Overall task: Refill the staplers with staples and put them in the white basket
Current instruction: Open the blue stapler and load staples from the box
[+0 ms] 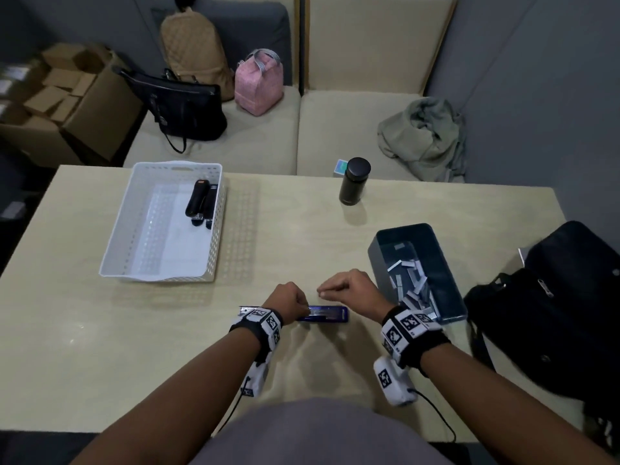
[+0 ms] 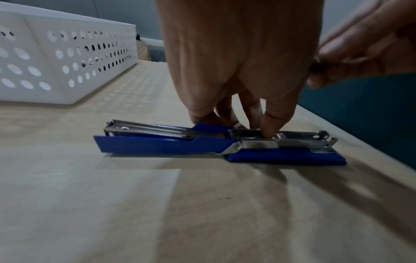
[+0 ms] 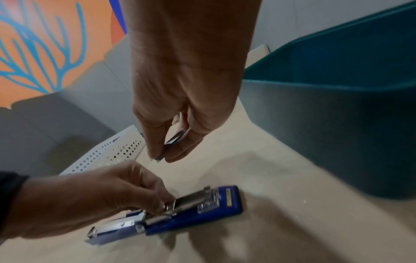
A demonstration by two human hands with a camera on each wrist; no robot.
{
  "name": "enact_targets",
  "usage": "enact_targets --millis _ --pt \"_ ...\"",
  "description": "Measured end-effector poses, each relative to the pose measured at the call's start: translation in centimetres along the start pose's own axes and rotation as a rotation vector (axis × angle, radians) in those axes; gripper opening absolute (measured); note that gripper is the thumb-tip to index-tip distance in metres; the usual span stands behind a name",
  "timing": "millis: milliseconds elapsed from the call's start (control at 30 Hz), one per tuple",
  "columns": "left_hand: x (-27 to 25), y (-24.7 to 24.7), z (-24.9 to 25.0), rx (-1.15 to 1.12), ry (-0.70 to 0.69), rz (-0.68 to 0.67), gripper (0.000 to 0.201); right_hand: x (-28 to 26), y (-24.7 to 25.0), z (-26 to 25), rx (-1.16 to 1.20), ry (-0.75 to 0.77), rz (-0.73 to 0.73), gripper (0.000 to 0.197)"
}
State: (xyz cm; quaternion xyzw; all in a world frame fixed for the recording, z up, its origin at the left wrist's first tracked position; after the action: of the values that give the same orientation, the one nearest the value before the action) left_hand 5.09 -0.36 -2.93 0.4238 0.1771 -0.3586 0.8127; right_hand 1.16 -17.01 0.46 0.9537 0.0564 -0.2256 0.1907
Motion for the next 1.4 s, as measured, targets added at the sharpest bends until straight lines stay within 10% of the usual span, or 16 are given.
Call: enact_targets --millis 467,1400 --pt "0.3 -0.1 -0.3 -0.029 -0.004 0.008 0.016 -0.6 -3.4 2.9 -0.488 0.038 0.005 0.016" --pt "1.5 0.2 -0.8 0.034 -0.023 -0.076 0.019 -0.5 -3.6 1.8 -0.597 0.047 0.087 0.014"
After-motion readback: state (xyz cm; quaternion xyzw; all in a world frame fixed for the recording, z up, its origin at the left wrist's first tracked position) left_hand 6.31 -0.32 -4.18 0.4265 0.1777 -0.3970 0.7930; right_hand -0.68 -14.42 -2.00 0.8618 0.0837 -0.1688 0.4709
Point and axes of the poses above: each hand's wrist, its own x-axis towards the middle knuckle, its own y-axis out of the back of the hand, z = x × y, the point moved 3 cm from there along x, towards the middle knuckle, and after that the axes turned 4 degrees about -y, right-handed, at the moved point
